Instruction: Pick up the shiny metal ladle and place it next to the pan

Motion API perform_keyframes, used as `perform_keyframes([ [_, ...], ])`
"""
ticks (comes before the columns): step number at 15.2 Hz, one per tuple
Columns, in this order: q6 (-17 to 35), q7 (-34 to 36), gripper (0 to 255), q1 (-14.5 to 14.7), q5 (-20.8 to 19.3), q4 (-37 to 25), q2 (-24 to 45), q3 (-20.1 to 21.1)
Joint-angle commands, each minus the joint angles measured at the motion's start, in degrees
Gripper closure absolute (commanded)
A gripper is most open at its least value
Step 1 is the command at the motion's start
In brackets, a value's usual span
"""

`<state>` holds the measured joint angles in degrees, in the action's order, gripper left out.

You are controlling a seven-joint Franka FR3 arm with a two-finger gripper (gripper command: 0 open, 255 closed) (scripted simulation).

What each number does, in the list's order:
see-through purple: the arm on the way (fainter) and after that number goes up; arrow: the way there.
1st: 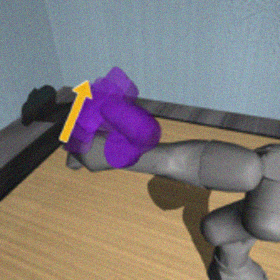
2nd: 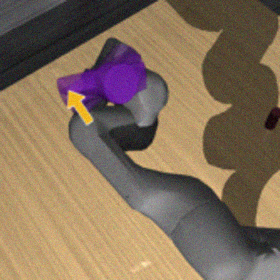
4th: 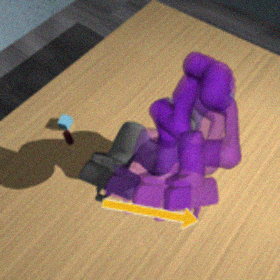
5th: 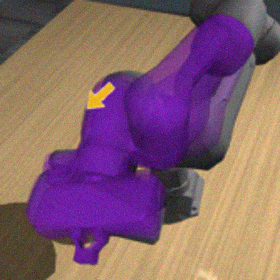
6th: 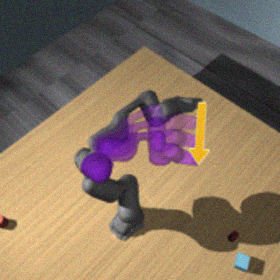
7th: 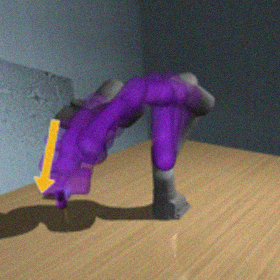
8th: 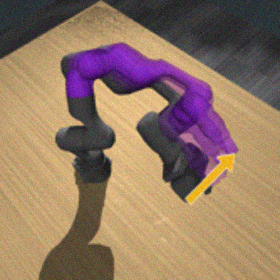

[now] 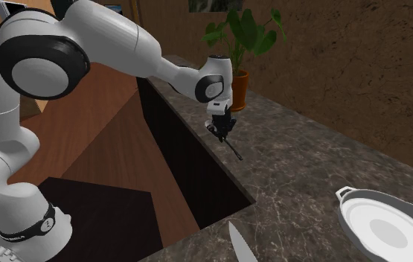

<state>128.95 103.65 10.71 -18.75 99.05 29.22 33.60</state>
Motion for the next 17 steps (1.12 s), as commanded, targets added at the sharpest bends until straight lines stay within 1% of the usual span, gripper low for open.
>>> perform_keyframes([
  [1, 0.0, 0.0, 255, 0.0, 0.0, 0.0, 0.0, 0.0],
  [2, 0.0, 0.0, 255, 0.0, 0.0, 0.0, 0.0, 0.0],
  [17, -9.2, -2.2, 255, -1.2, 3.7, -5.1, -4.8, 2.2],
])
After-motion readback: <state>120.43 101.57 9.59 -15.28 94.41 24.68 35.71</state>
